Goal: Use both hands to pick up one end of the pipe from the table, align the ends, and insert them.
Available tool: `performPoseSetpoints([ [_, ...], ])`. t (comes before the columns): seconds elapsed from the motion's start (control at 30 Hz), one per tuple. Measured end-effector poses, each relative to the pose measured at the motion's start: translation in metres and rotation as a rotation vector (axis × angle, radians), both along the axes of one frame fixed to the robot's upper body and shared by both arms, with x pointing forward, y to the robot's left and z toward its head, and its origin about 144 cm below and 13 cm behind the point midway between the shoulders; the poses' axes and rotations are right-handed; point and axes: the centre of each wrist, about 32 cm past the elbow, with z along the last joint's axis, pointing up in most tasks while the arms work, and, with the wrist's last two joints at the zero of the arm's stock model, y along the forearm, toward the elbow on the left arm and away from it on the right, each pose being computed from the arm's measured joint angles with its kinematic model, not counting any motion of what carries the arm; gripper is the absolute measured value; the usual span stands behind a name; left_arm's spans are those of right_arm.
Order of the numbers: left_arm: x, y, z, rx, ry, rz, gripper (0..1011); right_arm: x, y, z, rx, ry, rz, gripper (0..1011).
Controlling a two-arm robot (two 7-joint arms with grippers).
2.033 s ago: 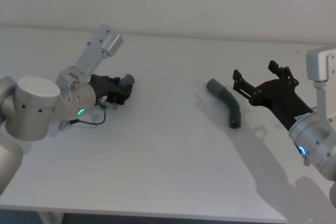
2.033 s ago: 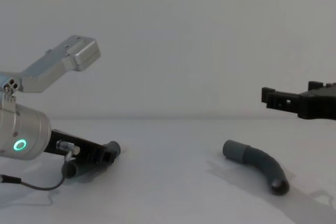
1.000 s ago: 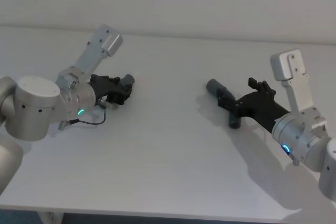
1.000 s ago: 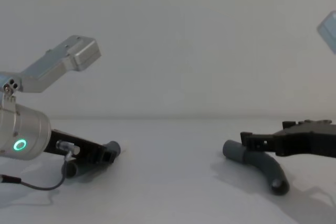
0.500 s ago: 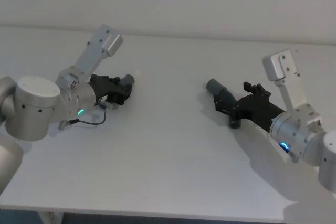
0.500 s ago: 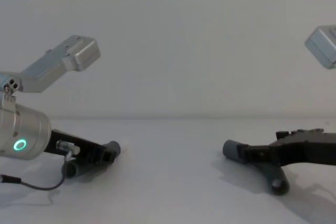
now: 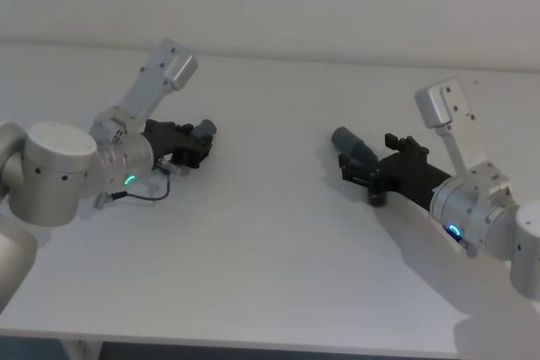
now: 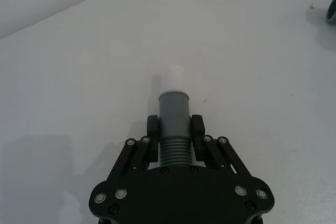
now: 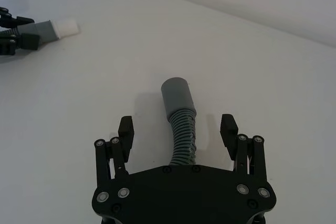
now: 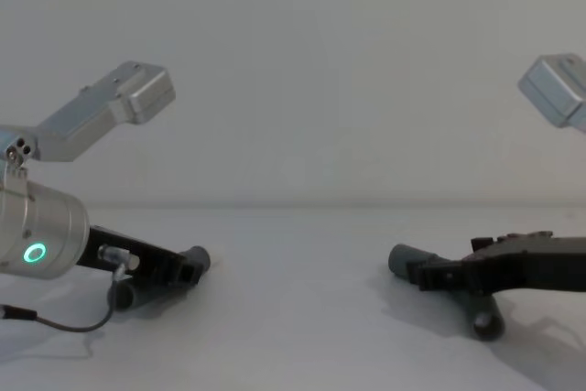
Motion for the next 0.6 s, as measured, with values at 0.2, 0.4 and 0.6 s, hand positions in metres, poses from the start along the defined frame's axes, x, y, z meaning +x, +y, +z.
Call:
performPoseSetpoints([
  [0.2,0.0000,0.0000,0.0000,0.000,0.000,0.000,356,0.0025,0.0005,-0.0002,0.002,0.013,0.004,1002],
  [0.4,0.0000,0.0000,0.0000,0.000,0.000,0.000,356,0.0049,0.0016,-0.0003,0.007,0.031,0.005,1002],
  [0.6,0.0000,0.0000,0.0000,0.000,0.000,0.000,356,0.0064,0.0024,0.0001,0.011,0.044,0.005,1002],
])
